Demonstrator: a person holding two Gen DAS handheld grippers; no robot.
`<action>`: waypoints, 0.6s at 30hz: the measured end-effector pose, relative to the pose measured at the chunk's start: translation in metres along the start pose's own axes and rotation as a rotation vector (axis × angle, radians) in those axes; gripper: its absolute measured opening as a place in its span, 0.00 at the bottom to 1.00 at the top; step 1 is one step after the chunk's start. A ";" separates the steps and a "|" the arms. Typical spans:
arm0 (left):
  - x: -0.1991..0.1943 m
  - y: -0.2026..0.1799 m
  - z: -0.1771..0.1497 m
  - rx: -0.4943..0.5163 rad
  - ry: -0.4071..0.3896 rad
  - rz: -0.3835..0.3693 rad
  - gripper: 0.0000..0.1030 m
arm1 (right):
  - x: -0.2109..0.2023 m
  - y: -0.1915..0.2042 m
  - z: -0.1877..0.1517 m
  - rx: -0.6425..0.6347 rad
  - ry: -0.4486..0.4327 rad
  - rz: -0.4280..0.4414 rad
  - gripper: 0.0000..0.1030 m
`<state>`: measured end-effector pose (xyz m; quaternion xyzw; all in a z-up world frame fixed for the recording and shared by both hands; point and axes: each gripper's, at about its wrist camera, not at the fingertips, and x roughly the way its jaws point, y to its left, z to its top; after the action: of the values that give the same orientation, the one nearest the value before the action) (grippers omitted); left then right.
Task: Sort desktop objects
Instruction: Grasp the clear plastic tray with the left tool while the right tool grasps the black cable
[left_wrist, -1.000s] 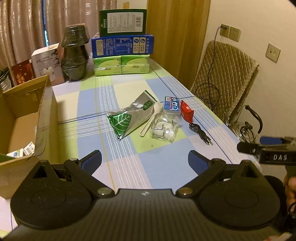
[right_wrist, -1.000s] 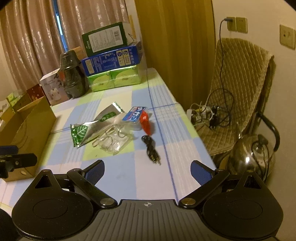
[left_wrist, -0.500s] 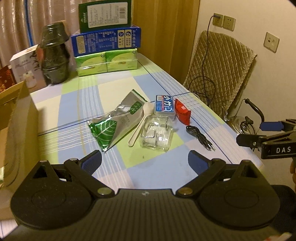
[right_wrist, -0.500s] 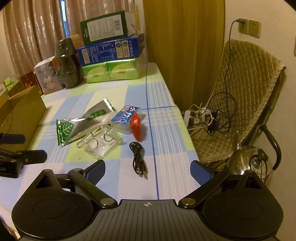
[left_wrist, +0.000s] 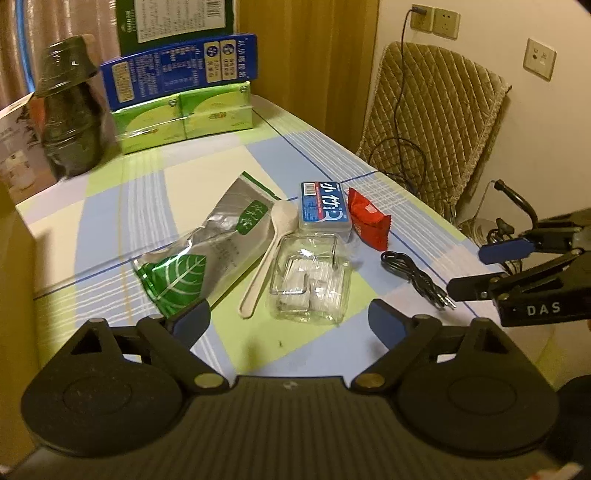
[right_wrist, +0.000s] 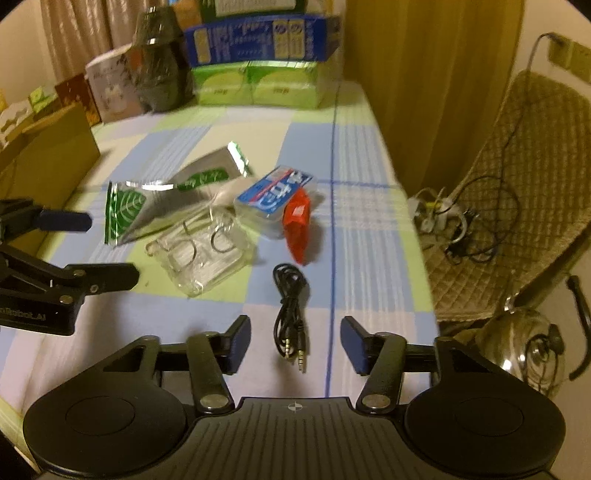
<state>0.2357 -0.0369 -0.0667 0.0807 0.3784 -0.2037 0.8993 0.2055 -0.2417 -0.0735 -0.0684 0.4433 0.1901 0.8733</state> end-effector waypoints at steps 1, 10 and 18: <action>0.003 0.001 0.000 0.006 -0.001 -0.005 0.87 | 0.006 0.000 0.001 0.000 0.017 0.013 0.45; 0.040 0.005 0.003 0.034 0.007 -0.050 0.73 | 0.039 -0.002 0.006 -0.029 0.106 0.035 0.36; 0.065 0.004 0.005 0.057 0.031 -0.068 0.54 | 0.046 -0.004 0.010 -0.023 0.102 0.033 0.32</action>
<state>0.2819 -0.0546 -0.1096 0.0965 0.3889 -0.2433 0.8833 0.2393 -0.2297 -0.1049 -0.0806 0.4863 0.2057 0.8454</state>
